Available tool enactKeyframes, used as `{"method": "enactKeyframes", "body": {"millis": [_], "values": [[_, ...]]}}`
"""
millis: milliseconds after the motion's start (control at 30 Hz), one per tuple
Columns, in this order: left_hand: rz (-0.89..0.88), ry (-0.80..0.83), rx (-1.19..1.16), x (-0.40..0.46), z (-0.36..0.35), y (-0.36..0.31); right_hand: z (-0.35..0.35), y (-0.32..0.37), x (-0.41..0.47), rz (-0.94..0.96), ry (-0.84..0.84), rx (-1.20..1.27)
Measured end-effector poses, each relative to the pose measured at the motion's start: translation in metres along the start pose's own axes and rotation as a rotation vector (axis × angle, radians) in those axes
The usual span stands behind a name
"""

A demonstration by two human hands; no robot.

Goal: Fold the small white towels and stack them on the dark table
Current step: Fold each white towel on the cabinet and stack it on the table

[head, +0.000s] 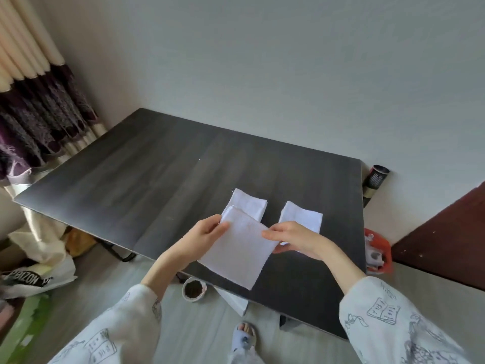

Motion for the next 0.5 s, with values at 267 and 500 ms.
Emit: {"method": "enactKeyframes", "body": {"millis": [267,500], "values": [[0.262,0.058,-0.360,0.095,0.022,0.050,0.022,-0.025,0.091,-0.130,0.003,0.518],[0.338,0.083,-0.235,0.166,0.022,0.082,0.047,-0.038,0.139,-0.206,-0.356,0.445]]}}
Point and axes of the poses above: each hand's wrist, its own x-axis towards the middle knuckle, its own z-axis out of the back of the hand, y = z × x, the point moved 6 cm from there along x, towards the middle knuckle, and after that the axes turned 3 degrees about y, right-handed, at the moved point
